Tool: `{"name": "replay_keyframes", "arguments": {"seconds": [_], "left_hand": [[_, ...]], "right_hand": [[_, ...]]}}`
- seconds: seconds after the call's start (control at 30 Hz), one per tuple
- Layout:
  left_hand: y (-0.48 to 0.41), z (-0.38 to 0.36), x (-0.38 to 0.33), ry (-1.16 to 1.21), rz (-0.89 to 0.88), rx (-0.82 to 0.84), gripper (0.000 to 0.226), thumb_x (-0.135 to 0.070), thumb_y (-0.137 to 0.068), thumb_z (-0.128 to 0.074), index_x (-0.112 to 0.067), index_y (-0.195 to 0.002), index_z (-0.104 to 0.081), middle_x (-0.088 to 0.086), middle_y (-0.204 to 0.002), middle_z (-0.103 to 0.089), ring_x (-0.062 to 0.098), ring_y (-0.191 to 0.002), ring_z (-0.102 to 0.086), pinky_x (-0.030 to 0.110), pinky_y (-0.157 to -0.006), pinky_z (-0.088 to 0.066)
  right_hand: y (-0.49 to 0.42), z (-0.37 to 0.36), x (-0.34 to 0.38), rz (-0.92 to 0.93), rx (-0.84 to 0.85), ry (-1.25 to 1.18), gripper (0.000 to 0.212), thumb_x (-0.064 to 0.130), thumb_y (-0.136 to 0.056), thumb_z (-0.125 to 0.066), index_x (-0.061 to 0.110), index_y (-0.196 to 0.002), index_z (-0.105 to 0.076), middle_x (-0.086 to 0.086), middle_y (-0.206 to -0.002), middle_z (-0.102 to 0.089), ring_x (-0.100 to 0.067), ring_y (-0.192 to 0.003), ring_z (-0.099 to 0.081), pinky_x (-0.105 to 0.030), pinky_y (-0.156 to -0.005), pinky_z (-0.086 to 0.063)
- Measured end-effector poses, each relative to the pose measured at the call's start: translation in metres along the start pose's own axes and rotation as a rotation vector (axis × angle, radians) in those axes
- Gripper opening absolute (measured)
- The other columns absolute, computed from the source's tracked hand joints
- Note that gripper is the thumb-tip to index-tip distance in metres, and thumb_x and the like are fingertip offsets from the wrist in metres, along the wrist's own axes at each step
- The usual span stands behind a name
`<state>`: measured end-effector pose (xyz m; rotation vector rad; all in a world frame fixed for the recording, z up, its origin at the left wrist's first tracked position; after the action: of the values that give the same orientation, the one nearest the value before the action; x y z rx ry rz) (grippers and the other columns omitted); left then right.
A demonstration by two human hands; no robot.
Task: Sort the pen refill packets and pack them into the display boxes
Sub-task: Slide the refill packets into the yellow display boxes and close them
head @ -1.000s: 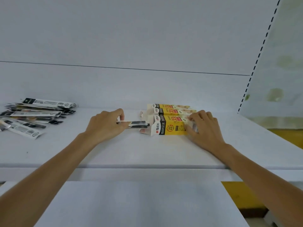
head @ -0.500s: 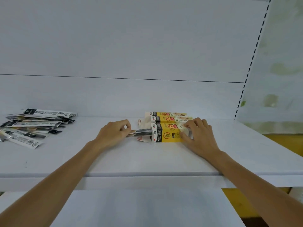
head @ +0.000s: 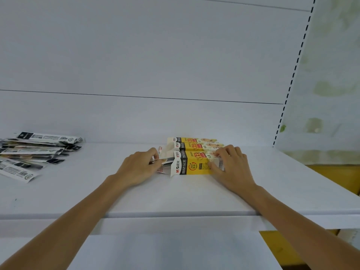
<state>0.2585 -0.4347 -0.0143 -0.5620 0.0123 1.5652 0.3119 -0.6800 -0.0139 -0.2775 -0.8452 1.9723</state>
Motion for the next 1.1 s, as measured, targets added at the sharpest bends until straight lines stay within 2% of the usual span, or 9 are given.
{"name": "replay_keyframes", "arguments": {"seconds": [0.2,0.3,0.43,0.6,0.73,0.8,0.87,0.93,1.1], "left_hand": [[-0.018,-0.002,-0.011,0.075,0.016,-0.028,0.033,-0.033,-0.098,-0.030,-0.025,-0.077,-0.054,0.003,-0.088,-0.065,0.026,-0.084,-0.055,0.033,-0.071,-0.039],[-0.021,-0.007,-0.019,0.189,0.036,-0.045,0.038,-0.039,-0.083,-0.025,-0.024,-0.070,-0.059,0.003,-0.089,-0.066,0.025,-0.086,-0.056,0.033,-0.072,-0.039],[-0.028,-0.010,-0.034,0.265,0.042,-0.091,0.058,-0.041,-0.076,-0.017,0.000,-0.078,-0.059,0.013,-0.082,-0.065,0.026,-0.078,-0.053,0.034,-0.064,-0.036],[-0.029,-0.022,-0.041,0.499,0.158,-0.238,0.044,-0.025,-0.099,-0.030,-0.007,-0.061,-0.044,0.006,-0.064,-0.055,0.020,-0.063,-0.054,0.019,-0.051,-0.038],[-0.025,0.000,-0.032,0.716,0.304,-0.448,0.025,-0.014,-0.094,-0.037,0.001,-0.086,-0.055,0.002,-0.072,-0.049,0.018,-0.072,-0.048,0.027,-0.061,-0.034],[-0.024,0.017,-0.023,0.514,0.261,-0.337,0.022,-0.021,-0.093,-0.041,-0.005,-0.089,-0.055,-0.006,-0.073,-0.050,0.012,-0.072,-0.048,0.025,-0.063,-0.035],[-0.019,0.020,-0.009,0.276,0.298,-0.061,0.024,-0.035,-0.091,-0.047,-0.013,-0.090,-0.055,-0.003,-0.082,-0.054,0.018,-0.083,-0.051,0.029,-0.071,-0.036],[-0.010,0.018,0.006,0.276,0.355,0.132,0.023,-0.037,-0.088,-0.054,-0.014,-0.086,-0.056,0.003,-0.090,-0.056,0.021,-0.085,-0.051,0.030,-0.074,-0.039],[-0.006,0.011,0.016,0.544,0.328,0.074,0.009,-0.020,-0.082,-0.069,-0.013,-0.087,-0.065,0.007,-0.094,-0.065,0.017,-0.079,-0.056,0.026,-0.071,-0.046]], "right_hand": [[-0.001,-0.001,-0.002,0.011,0.000,-0.012,0.046,0.051,-0.080,-0.041,0.013,-0.098,-0.060,-0.001,-0.100,-0.055,-0.020,-0.092,-0.049,-0.028,-0.077,-0.031],[-0.001,-0.001,-0.001,0.021,0.012,-0.035,0.041,0.047,-0.080,-0.047,0.013,-0.100,-0.059,-0.001,-0.101,-0.055,-0.020,-0.094,-0.050,-0.028,-0.078,-0.031],[-0.002,-0.002,-0.002,0.038,0.036,-0.105,0.040,0.044,-0.080,-0.057,0.012,-0.103,-0.059,-0.002,-0.106,-0.054,-0.020,-0.099,-0.047,-0.027,-0.081,-0.032],[-0.001,-0.002,-0.001,0.073,0.021,-0.117,0.034,0.034,-0.081,-0.068,0.010,-0.105,-0.060,-0.003,-0.108,-0.056,-0.022,-0.100,-0.048,-0.028,-0.082,-0.035],[0.000,-0.001,-0.001,0.075,0.017,-0.130,0.030,0.026,-0.082,-0.068,0.010,-0.105,-0.061,-0.004,-0.108,-0.058,-0.024,-0.101,-0.049,-0.033,-0.085,-0.042],[-0.001,-0.002,-0.001,0.075,0.008,-0.133,0.028,0.024,-0.082,-0.068,0.009,-0.105,-0.061,-0.004,-0.108,-0.058,-0.025,-0.101,-0.050,-0.032,-0.085,-0.041],[-0.002,-0.003,-0.001,0.076,0.007,-0.134,0.028,0.024,-0.081,-0.069,0.009,-0.104,-0.061,-0.004,-0.107,-0.058,-0.026,-0.101,-0.050,-0.033,-0.085,-0.040],[-0.002,-0.004,-0.001,0.073,0.011,-0.128,0.029,0.023,-0.082,-0.068,0.009,-0.106,-0.061,-0.005,-0.108,-0.058,-0.026,-0.102,-0.050,-0.033,-0.086,-0.040],[-0.001,-0.003,0.000,0.068,0.019,-0.123,0.030,0.025,-0.083,-0.067,0.009,-0.107,-0.061,-0.005,-0.110,-0.057,-0.026,-0.103,-0.048,-0.034,-0.087,-0.040]]}}
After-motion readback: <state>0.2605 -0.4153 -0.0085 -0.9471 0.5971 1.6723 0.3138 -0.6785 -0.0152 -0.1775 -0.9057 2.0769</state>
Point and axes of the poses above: each hand's wrist, its own y-axis away from the middle knuckle, its own z-axis out of the back of the hand, x = y × z, the point moved 5 cm from there along -y, towards the middle knuckle
